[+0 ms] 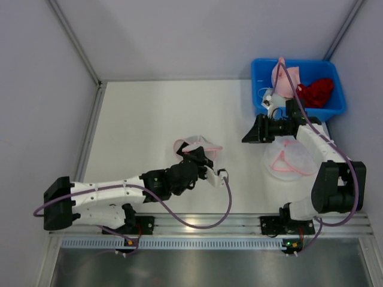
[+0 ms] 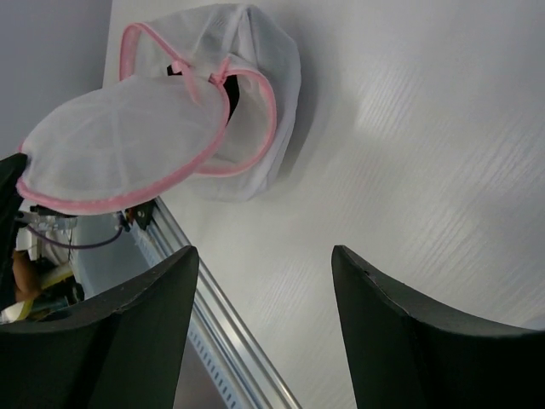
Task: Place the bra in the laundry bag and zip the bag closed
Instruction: Close the laundry bag at the center of the board, then adjust the laundry bag at the center of the board.
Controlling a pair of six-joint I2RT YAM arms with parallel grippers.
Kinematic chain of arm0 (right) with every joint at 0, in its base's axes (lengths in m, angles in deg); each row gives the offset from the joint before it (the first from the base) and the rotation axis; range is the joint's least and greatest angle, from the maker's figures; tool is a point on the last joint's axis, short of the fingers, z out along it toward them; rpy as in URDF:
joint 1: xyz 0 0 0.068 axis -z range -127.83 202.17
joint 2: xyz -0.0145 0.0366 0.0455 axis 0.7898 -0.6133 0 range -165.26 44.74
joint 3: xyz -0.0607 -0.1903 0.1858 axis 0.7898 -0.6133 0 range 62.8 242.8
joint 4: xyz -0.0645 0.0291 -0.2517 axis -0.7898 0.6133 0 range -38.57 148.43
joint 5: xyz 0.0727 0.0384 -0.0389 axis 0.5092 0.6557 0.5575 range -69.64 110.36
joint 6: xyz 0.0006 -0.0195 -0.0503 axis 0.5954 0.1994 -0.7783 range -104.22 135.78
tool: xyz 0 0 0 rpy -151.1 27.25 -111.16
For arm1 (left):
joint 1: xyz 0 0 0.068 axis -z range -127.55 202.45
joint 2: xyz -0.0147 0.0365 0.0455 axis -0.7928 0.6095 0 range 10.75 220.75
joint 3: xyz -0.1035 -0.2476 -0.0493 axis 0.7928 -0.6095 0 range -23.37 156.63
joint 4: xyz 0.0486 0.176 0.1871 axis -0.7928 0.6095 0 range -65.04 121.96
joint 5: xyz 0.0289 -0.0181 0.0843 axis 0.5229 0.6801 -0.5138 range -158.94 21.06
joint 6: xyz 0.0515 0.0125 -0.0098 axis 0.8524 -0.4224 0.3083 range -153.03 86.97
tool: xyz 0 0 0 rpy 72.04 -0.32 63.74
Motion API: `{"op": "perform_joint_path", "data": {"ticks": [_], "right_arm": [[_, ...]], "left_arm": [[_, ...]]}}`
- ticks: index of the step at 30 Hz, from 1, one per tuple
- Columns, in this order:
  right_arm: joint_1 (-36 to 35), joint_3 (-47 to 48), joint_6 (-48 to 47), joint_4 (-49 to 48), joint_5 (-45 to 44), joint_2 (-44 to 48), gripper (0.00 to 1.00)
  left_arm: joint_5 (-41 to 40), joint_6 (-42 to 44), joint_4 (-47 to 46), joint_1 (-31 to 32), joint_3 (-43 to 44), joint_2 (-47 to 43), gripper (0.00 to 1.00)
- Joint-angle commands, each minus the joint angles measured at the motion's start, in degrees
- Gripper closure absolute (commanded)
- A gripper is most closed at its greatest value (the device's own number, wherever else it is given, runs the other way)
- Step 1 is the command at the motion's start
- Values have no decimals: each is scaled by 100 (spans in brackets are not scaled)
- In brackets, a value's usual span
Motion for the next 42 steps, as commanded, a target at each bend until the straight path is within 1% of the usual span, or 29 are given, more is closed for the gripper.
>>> {"op": "perform_joint_path", "data": {"ticks": [1,4,5,8,9,11,12,13,15,16,18,19,20,21,23,24,25,28,29,30,31,32,33,35,37,38,40,41,42], "right_arm": [[-131,151,-75,-84,115,144,36],[-175,125,-110,-84,63,188,35],[-193,107,-118,-92,54,188,35],[-263,116,-154,-57,19,188,34],[-272,125,-180,-48,19,205,34],[-325,133,-180,-13,-16,197,34],[-342,133,-171,-22,-43,205,34],[-386,151,-180,-22,-60,179,34],[-439,221,-373,-40,-122,162,34],[-491,247,-382,-83,-148,109,34],[-544,379,-391,-153,-253,65,35],[-597,440,-391,-189,-315,4,36],[-632,572,-374,-320,-437,-31,37],[-676,642,-339,-399,-525,-67,39],[-808,870,-268,-610,-823,-233,42],[-852,941,-85,-846,-904,-312,44],[-948,1020,-31,-979,-965,-496,45],[-1159,1380,224,-1348,-1106,-1024,47],[-1221,1564,355,-1410,-1115,-1164,47],[-1273,1627,417,-1506,-1115,-1287,48],[-1413,1688,461,-1707,-1133,-1524,48],[-1484,1759,566,-1840,-1176,-1630,48],[-1607,1803,611,-1937,-1185,-1832,48],[-1748,1917,751,-2166,-1194,-2043,48],[-1915,1996,822,-2263,-1194,-2342,48],[-1968,2014,900,-2376,-1177,-2430,49],[-2038,2032,980,-2448,-1159,-2641,50],[-2056,1980,1085,-2483,-1072,-2686,51],[-2056,1927,1129,-2518,-1028,-2730,53]], "left_arm": [[-42,576,-805,-31,-635,29,100],[37,910,-1016,-22,-1040,21,100],[54,1015,-1139,-31,-1389,-14,98],[159,1157,-1202,-22,-1839,-295,74],[316,1148,-1150,-5,-1937,-600,56],[545,1104,-975,30,-2060,-962,42],[938,1017,-652,48,-1983,-1338,39],[1159,764,109,57,-1895,-1507,38],[1816,168,930,57,-1597,-1919,38],[1969,-10,1491,57,-1543,-2017,39],[2215,-597,1855,48,-1472,-2272,40],[2216,-888,2083,57,-1394,-2317,46],[2216,-1187,2233,48,-1332,-2361,49],[2234,-1781,2426,31,-1244,-2405,52],[2217,-2365,2699,-83,-1051,-2440,57],[2173,-2907,2718,-136,-998,-2492,58],[2172,-3156,2727,-223,-858,-2493,59],[2558,-4141,2946,-881,-577,-2362,60],[2925,-4369,3016,-1405,-384,-2309,61],[3111,-4780,3147,-1680,-278,-2143,63],[3417,-4863,3175,-2005,-181,-2063,65],[3673,-5029,3079,-2600,-41,-1914,67],[3971,-5300,3113,-2884,74,-1791,72],[4359,-5661,3183,-3560,372,-1345,75],[4614,-5969,3236,-3844,531,-1027,76],[4877,-6110,3236,-4211,575,-677,76],[5334,-6523,3237,-4599,698,-306,77],[5450,-6629,3236,-4923,734,78,78],[5538,-6787,3236,-5057,786,265,79]]}}
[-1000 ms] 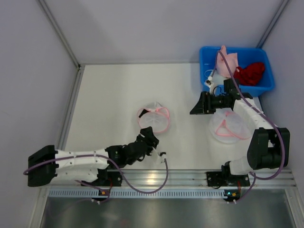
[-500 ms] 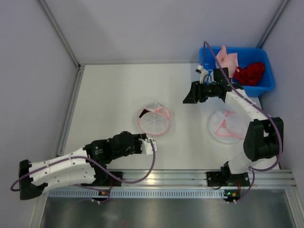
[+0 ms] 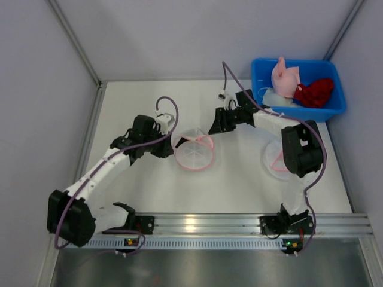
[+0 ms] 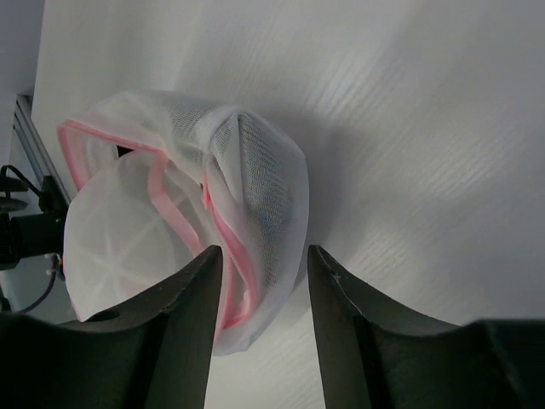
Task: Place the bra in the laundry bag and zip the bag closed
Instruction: Adjust the laundry bag at the center of the board.
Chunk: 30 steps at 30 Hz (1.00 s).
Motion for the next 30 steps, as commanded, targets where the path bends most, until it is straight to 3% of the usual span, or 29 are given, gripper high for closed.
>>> {"op": "perform_joint_path", "data": {"ticks": [1,5,13,18,22,26,30], "right_arm": [[-85,130,290,-553,196,-64,55],[-137,-589,326,-650,503,243,69],[-506,-1584,63,-291,952,868,85],[-866,-1707,-114,193,1374,1253,72],[-762,-1603,-683,974,1322,1685,57],[-437,-1400,-1028,1679,1191,2001,53],[-225,-1111,-486,1190,655,2195,51]], "left_arm": [[1072,-913,137,-592,336,710,79],[1311,-1238,-362,-857,618,1728,80],[1637,-1458,-1189,-875,1848,3268,84],[1663,-1424,-1304,-892,2743,4016,81],[1681,-1283,-1304,-997,3000,3999,60],[1681,-950,-989,-1191,2781,3428,54],[1786,-896,-672,-1349,2088,2708,53]]}}
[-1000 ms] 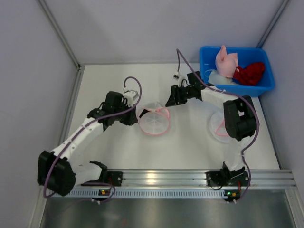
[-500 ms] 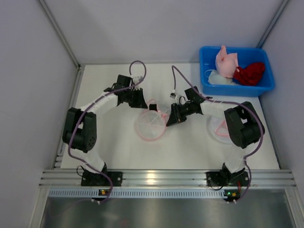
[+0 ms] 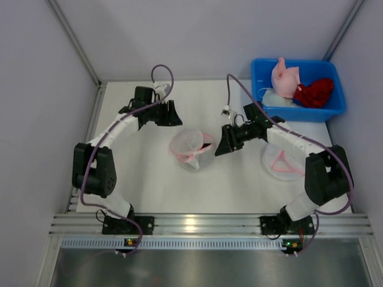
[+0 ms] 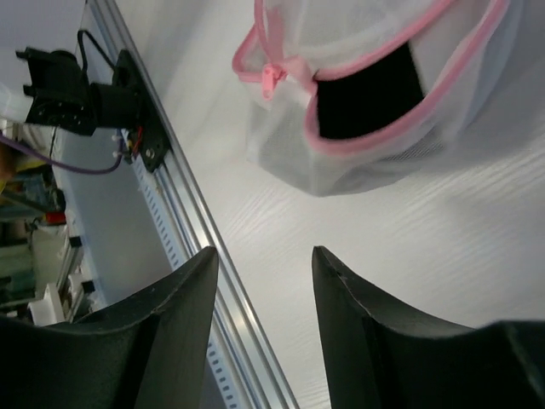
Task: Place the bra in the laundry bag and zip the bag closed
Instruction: Adjust the laundry bag at the center of the board.
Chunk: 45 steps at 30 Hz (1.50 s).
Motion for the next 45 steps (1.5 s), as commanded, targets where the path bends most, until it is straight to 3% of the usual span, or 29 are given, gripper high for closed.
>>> {"op": "perform_joint_path", "data": {"ticks": [1,5,12,24,32,38,45], "right_arm": [[124,477,283,-279,-497,196,50],[11,591,733,-544,-551,-216,49],[-332,679,321,-377,-833,-1148,50],[-262,2768,-154,-79,-1641,-2318,51],[-70,3079,-620,264,-1765,-1793,47],[-43,2544,-700,633,-1483,-1195,34],[-60,1788,-524,626,-1176,-930,35]], "left_arm": [[200,149,249,-110,-705,-1008,49],[278,52,249,-110,-1322,-1274,45],[770,-449,213,-154,-1605,-1151,44],[833,-554,214,-154,-2168,-1775,45],[701,-827,143,-452,-2142,-2118,43],[753,-932,73,-769,-1975,-1732,40],[780,-1135,-199,-927,-2080,-1222,36]]}}
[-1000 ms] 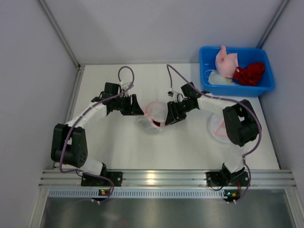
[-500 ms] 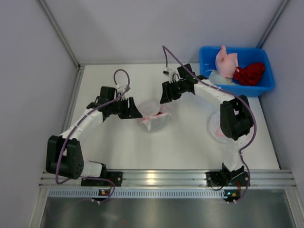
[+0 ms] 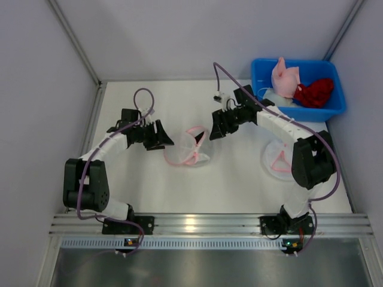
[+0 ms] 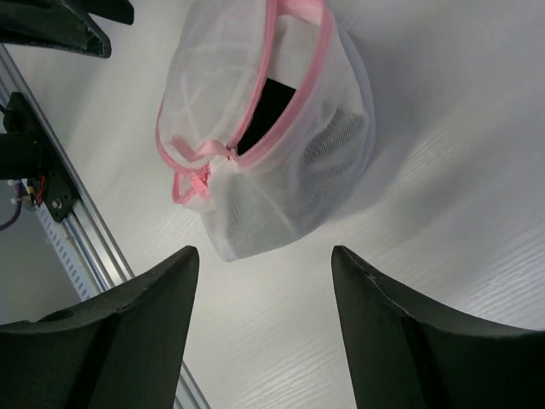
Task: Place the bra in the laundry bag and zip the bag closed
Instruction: Adjust the laundry bag at the center of the board.
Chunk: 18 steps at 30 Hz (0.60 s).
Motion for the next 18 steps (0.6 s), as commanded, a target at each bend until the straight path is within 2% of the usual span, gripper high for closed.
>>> {"op": "perform_joint_path", "data": {"ticks": [1,3,7,13,18], "right_arm": [[-45,-243,42,37,317,161,37],[-97,-375,60,-85,361,91,40],[-203,-516,288,-366,450,-164,44],[-265,-543,508,-692,502,-595,47],[-291,-648,500,-754,511,-543,46]], "left_arm": [[113,-40,-448,-90,177,192,36],[244,162,-449,-90,336,359,35],[631,1284,-440,-90,731,570,34],[1001,2464,175,-108,1408,1484,32],[1228,2834,228,-152,1522,1967,31]]}}
